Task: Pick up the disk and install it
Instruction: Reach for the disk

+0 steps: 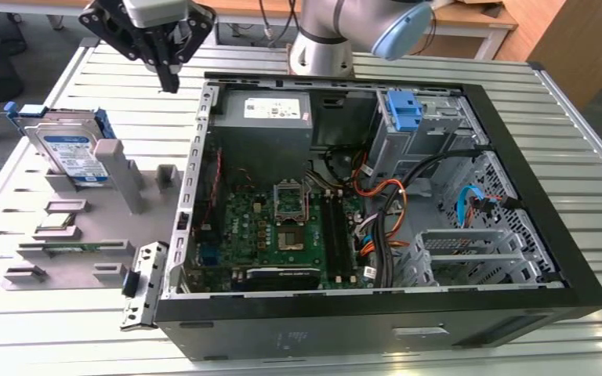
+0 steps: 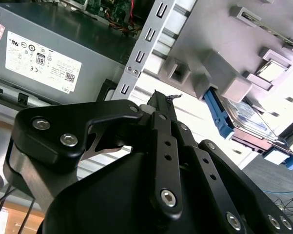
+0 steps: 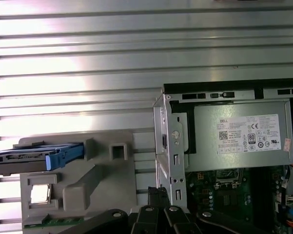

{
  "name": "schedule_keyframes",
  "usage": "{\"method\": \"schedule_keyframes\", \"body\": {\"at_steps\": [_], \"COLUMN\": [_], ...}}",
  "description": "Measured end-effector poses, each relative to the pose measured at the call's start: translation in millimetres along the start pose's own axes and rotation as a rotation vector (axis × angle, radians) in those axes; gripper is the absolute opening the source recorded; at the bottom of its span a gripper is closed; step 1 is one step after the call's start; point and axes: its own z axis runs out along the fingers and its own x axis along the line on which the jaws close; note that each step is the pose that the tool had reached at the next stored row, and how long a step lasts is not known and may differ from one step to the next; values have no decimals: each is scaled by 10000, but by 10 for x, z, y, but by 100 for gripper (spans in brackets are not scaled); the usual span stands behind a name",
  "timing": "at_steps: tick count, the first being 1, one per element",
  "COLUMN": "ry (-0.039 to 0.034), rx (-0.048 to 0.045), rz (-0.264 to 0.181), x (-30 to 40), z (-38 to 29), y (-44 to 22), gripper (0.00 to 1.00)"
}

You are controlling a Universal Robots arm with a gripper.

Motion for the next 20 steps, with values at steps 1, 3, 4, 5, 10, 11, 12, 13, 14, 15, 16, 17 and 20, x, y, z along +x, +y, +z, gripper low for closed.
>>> {"method": "schedule_keyframes", "body": {"at_steps": [1,3,4,5,10,11,12,13,14,15,16,17,20], "ry": [-1,-4,-6,-7,-14,-16,-17,-20,-20,-22,-24,-25,-32], "rx": [0,-1,0,-1,-1,-1,-2,-2,-2,-2,-2,-2,-3], "rz": [0,0,0,-1,-1,-1,-1,-1,-1,-1,0,-1,-1], "x": [12,37,50,63,123,137,150,162,175,189,203,219,270], "z": [0,-1,-2,-2,-5,-5,-5,-6,-6,-7,-7,-7,-8], "y": [-1,-3,-4,-5,-9,-10,-11,-12,-13,-14,-15,-16,-20], "gripper": [11,11,11,11,11,11,11,11,11,11,11,11,11]}}
